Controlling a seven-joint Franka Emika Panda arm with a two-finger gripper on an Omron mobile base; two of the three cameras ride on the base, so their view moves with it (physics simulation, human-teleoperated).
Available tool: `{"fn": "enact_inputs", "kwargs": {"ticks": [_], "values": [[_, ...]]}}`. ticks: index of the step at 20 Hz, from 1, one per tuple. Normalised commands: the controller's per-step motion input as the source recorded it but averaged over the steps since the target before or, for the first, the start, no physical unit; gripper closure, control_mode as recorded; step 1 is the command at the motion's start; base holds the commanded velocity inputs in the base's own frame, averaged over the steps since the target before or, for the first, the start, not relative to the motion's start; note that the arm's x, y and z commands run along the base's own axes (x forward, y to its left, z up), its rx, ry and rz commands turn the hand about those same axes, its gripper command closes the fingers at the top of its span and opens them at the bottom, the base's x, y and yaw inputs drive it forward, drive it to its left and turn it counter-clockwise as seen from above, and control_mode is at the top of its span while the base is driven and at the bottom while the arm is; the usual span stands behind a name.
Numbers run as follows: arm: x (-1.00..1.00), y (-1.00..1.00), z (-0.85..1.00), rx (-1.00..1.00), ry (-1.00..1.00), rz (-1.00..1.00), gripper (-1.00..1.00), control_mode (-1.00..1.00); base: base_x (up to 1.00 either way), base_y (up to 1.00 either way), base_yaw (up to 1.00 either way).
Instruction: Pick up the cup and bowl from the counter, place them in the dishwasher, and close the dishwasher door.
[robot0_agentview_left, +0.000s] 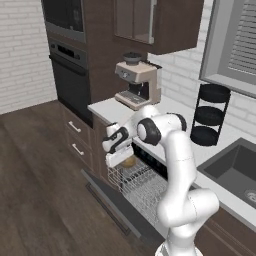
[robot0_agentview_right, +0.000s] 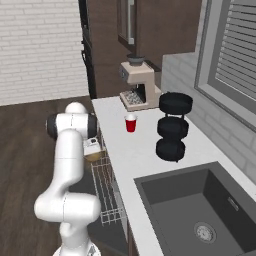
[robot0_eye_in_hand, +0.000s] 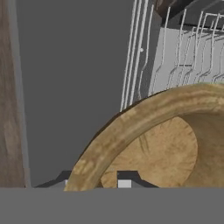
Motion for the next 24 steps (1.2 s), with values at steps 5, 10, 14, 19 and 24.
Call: {"fn": "enact_inputs", "kwargs": {"ticks": [5, 10, 14, 19, 24], "values": [[0.44, 0.0, -0.38, 0.01, 0.0, 0.0, 1.0, -1.0, 0.0, 0.0, 0.0], [0.29, 0.0, -0.44, 0.0, 0.0, 0.0, 1.0, -1.0, 0.0, 0.0, 0.0], [0.25, 0.0, -0.38, 0.0, 0.0, 0.0, 1.0, -1.0, 0.0, 0.0, 0.0], [0.1, 0.0, -0.29, 0.01, 0.0, 0.0, 1.0, -1.0, 0.0, 0.0, 0.0], [0.0, 0.0, -0.24, 0.02, -0.03, 0.0, 1.0, -1.0, 0.0, 0.0, 0.0]]}}
